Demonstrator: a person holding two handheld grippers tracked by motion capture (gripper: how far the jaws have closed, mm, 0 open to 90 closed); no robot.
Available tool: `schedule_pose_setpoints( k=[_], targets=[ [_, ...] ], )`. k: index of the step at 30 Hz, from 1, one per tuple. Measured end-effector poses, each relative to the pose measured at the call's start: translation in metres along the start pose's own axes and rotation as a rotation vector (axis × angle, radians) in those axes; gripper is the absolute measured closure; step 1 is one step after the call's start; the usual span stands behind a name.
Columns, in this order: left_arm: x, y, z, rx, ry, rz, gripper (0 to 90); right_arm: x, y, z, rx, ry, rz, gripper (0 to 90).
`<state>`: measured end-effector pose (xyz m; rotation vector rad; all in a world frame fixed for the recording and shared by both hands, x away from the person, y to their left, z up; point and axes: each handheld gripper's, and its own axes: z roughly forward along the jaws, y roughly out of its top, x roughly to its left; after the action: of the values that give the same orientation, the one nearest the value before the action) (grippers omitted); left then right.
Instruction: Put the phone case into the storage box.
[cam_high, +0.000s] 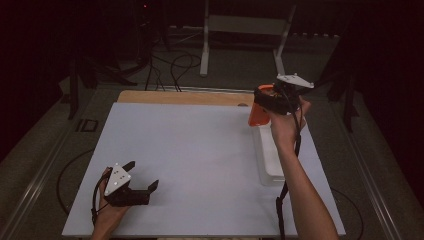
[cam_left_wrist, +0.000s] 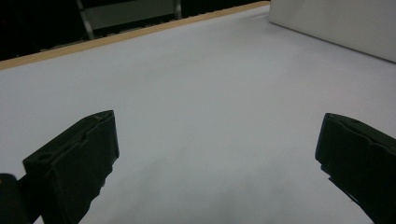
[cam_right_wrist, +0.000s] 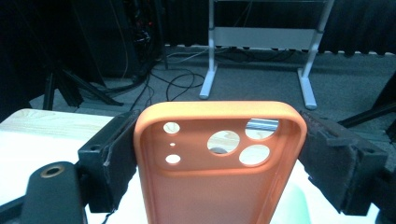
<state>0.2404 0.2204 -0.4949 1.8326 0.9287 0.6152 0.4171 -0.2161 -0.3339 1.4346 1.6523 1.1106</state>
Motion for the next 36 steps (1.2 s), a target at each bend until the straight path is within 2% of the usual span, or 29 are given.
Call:
schedule_pose_setpoints(
  k=[36],
  targets=[
    [0.000,0.000,-0.001,-0.012,0.010,-0.009,0.4,-0.024,-0.004,0.017,0.024,-0.103,0.023,16.8]
  ],
)
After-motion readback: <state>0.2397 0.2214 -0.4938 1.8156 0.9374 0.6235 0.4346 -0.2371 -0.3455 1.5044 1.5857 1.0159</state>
